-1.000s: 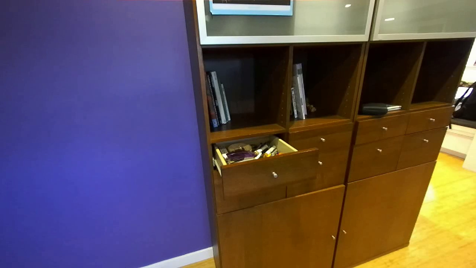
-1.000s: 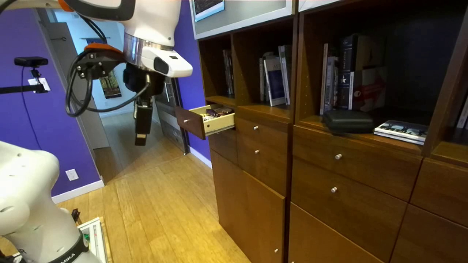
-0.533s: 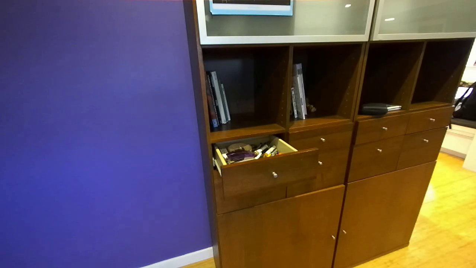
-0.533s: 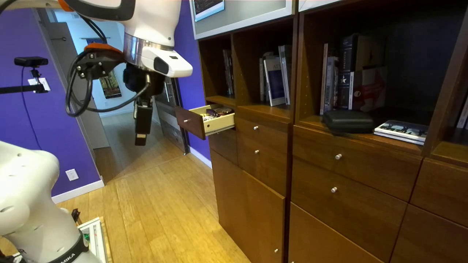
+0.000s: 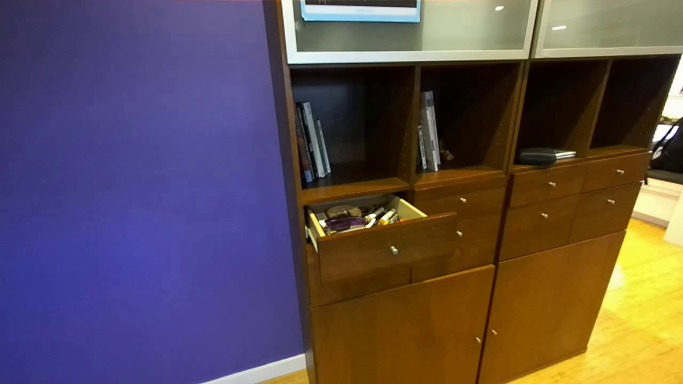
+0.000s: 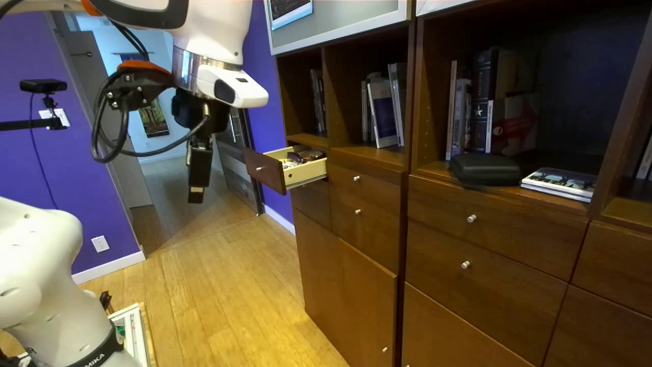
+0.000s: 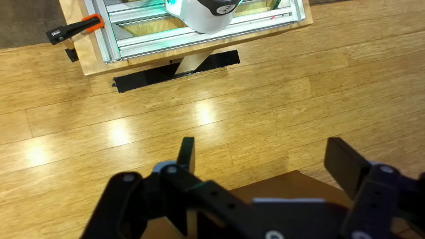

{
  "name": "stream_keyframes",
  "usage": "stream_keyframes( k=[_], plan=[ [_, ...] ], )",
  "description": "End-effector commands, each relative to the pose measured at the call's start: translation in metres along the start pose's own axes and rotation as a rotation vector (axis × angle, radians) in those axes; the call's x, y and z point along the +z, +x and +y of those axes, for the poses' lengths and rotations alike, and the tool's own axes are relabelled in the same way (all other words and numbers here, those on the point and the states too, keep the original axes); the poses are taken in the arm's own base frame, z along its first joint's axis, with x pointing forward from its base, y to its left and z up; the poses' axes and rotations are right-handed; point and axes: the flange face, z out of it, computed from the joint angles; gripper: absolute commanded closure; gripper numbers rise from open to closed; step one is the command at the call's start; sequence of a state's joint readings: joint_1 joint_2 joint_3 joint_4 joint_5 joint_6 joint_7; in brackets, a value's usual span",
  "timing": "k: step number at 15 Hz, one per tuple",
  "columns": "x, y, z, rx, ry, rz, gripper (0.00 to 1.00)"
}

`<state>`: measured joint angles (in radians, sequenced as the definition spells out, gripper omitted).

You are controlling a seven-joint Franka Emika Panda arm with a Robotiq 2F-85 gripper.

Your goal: Pull the drawer open fully

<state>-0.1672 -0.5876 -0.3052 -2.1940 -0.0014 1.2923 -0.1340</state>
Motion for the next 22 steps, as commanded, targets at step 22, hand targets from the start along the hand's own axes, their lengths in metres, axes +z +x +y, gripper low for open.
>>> stream_keyframes(
  k=[22],
  plan=[
    [-0.039,-0.012,-0.265,-0.568,-0.393,0.092,0.00]
  ],
)
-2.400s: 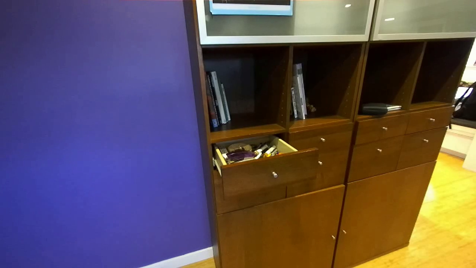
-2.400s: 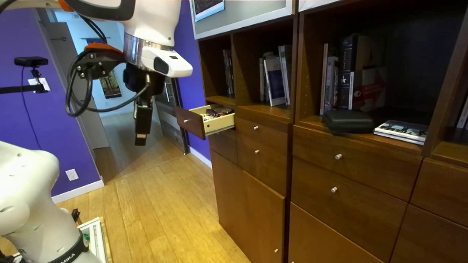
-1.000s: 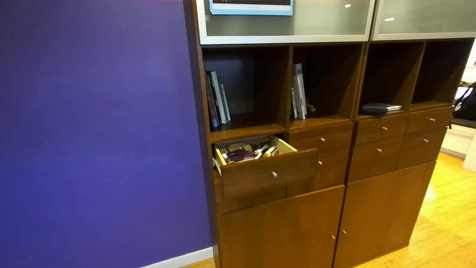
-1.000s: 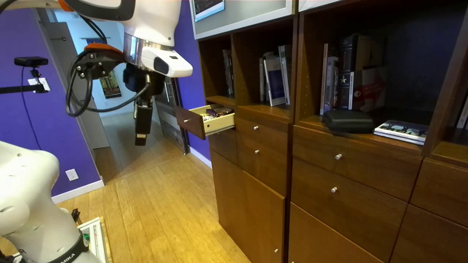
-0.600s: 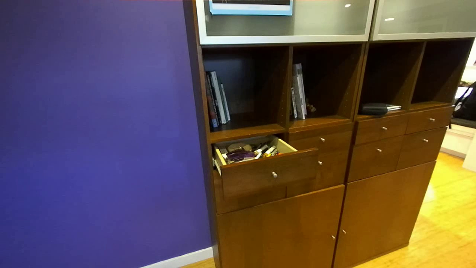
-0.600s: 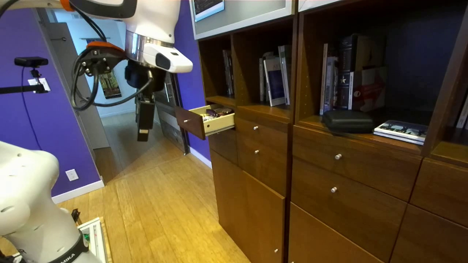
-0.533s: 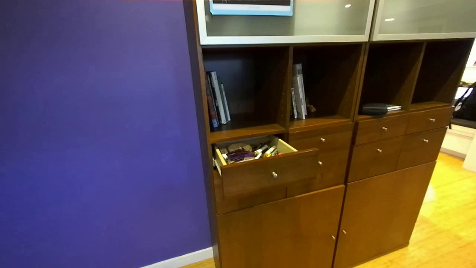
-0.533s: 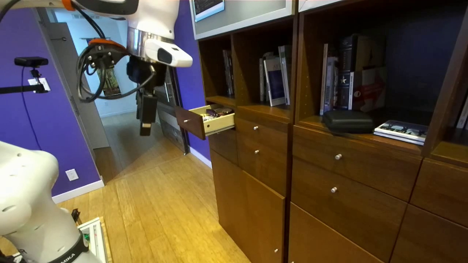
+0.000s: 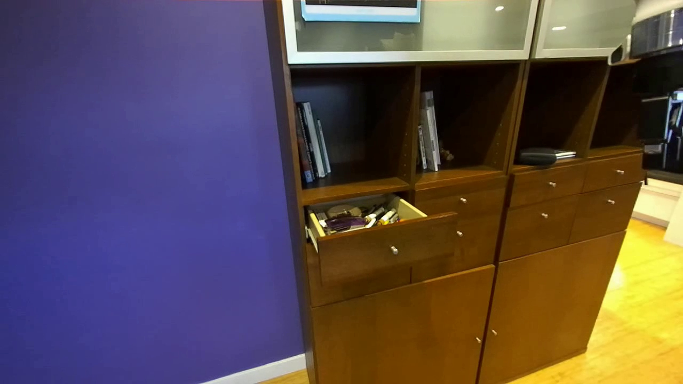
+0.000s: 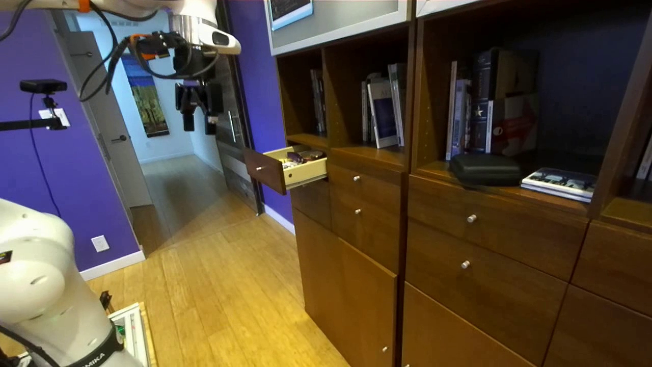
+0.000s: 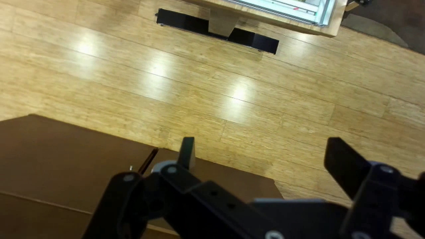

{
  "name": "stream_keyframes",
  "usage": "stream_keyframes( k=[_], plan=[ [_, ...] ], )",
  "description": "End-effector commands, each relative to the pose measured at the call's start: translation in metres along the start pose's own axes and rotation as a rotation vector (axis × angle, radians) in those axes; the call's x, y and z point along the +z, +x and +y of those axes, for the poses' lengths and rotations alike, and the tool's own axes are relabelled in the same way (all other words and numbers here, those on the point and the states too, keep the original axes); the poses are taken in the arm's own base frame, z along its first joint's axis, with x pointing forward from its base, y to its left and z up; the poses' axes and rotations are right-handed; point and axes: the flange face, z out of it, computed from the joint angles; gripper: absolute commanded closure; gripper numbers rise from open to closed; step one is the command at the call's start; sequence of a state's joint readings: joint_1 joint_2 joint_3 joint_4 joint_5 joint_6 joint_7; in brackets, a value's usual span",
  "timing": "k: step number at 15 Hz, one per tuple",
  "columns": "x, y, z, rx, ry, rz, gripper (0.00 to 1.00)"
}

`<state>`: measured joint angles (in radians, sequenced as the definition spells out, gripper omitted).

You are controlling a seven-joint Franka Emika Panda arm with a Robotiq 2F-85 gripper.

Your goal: Pull the drawer open fully

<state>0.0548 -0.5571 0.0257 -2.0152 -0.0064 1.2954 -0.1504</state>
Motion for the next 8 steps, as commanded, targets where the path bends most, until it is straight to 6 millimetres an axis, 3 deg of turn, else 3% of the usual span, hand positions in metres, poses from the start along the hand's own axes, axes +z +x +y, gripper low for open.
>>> stream_keyframes(
  k=[1,8],
  plan=[
    [-0.025,0.032,-0.044,-0.147,-0.089,0.007,0.00],
    [-0.046,0.075,-0.164,-0.510,-0.172,0.096,0.00]
  ],
)
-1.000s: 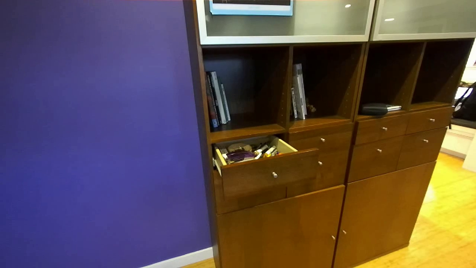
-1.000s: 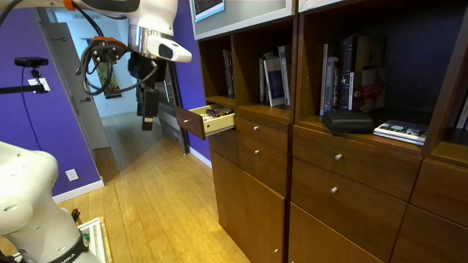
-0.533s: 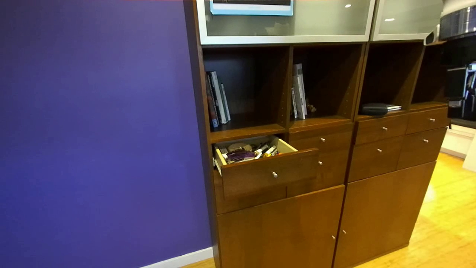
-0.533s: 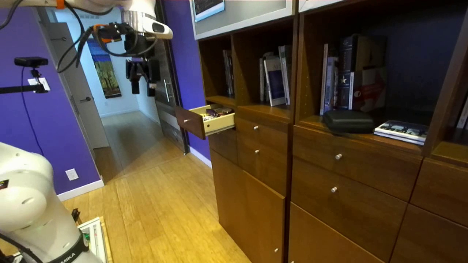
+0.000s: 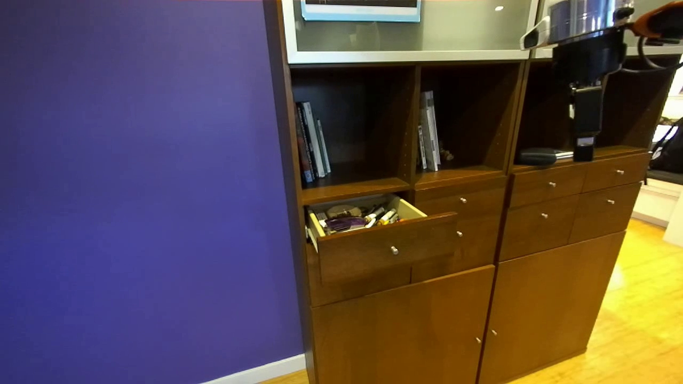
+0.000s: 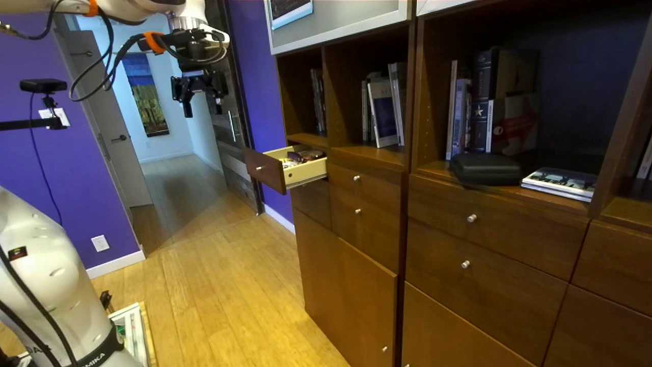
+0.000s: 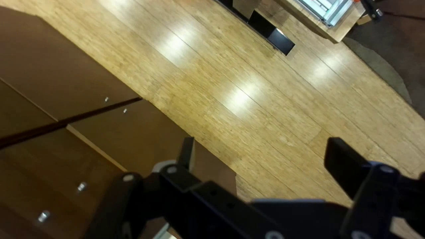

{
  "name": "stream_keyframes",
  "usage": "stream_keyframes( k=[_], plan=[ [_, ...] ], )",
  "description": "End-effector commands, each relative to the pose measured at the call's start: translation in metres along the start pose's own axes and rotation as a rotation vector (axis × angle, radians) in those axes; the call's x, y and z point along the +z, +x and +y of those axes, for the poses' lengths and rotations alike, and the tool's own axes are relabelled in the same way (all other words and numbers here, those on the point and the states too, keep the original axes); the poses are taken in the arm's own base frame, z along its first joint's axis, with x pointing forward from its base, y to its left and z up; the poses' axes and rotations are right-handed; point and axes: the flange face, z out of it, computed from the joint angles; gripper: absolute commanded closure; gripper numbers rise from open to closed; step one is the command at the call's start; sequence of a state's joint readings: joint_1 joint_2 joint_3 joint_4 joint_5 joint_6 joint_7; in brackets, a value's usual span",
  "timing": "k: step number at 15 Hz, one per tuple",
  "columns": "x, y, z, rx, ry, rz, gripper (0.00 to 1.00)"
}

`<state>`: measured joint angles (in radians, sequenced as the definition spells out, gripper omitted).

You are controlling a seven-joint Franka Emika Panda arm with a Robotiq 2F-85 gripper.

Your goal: Pull the drawer open fully

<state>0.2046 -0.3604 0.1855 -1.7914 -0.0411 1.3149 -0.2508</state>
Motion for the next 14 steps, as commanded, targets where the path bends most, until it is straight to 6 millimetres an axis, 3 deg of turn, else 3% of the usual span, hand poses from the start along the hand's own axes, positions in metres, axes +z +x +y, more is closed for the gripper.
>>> stream_keyframes(
  k=[1,5,6,9,13,14],
  plan=[
    [-0.020,0.041,-0.035,-0.153,-0.078,0.100,0.00],
    [-0.023,0.076,-0.066,-0.311,-0.104,0.225,0.00],
    [-0.018,0.064,-0.059,-0.238,-0.078,0.195,0.00],
    [-0.016,0.075,-0.067,-0.288,-0.083,0.211,0.00],
    [-0.016,0.074,-0.058,-0.310,-0.051,0.227,0.00],
    [-0.011,0.087,-0.060,-0.361,-0.022,0.256,0.00]
  ],
)
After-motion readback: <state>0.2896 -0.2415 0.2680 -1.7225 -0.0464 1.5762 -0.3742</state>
